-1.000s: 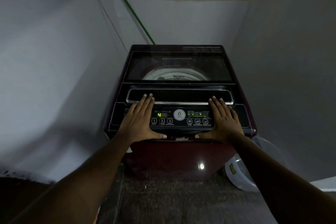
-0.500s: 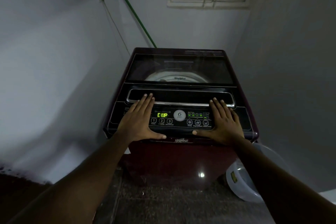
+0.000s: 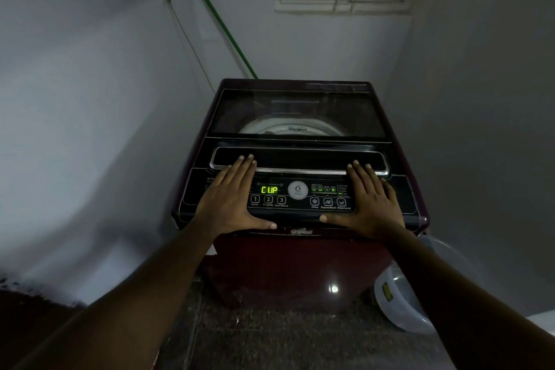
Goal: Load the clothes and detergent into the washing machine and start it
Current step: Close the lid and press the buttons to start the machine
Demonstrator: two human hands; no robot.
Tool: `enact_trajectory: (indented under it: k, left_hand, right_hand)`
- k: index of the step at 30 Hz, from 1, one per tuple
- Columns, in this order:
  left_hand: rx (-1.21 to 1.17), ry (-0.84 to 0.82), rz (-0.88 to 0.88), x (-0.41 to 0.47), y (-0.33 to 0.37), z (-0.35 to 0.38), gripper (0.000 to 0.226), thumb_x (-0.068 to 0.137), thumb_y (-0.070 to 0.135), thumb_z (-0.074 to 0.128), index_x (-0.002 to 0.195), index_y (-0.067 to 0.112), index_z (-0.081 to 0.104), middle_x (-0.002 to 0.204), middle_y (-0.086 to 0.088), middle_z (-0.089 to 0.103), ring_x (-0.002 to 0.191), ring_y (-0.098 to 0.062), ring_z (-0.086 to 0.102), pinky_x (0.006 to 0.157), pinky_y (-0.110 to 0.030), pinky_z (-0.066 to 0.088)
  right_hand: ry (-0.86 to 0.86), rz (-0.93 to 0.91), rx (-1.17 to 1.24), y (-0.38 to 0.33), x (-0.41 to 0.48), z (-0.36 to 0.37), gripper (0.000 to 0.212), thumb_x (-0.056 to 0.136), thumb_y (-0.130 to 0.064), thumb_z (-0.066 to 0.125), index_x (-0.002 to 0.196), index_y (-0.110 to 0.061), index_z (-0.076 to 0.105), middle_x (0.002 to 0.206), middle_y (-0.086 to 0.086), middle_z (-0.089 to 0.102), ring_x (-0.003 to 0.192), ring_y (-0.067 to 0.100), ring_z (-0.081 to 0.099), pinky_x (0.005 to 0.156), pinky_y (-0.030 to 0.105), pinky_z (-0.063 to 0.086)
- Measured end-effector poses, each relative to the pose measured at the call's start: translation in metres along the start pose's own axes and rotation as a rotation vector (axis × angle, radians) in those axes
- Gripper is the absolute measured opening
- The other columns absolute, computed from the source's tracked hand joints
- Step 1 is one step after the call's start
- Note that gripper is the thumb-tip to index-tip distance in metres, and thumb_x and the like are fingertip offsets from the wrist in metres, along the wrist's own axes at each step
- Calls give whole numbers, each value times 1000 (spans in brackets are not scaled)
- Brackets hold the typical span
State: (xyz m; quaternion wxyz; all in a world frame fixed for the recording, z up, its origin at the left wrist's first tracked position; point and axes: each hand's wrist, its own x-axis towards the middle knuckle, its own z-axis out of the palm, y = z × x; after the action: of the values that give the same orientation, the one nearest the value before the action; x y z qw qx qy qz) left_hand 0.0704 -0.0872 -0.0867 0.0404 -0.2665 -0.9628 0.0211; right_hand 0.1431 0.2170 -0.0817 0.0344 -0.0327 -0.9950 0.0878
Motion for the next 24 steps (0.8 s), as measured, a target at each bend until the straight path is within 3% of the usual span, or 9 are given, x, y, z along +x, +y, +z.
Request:
enact_trajectory:
  k: [16,24]
  left_hand:
    - [4,26,12,1,1,1,148,51,106,28,155,6,-5,163,-6,-13,151,-19,-12,120,-39,-4]
    - [26,20,17,0,1,1,148,52,107,23,156,4,0,165,-8,-7,152,-21,-6,124,-44,7]
  right_hand:
    - [-1,4,4,0,-1,-1,136,49,-103,29,153,-24,-6,161,-9,-10,146,8,-17,120,43,0]
    - [-9,1,17,-1,-2,-1,136,48,-103,30,153,-24,-6,161,-9,-11,146,8,-18,120,44,-1]
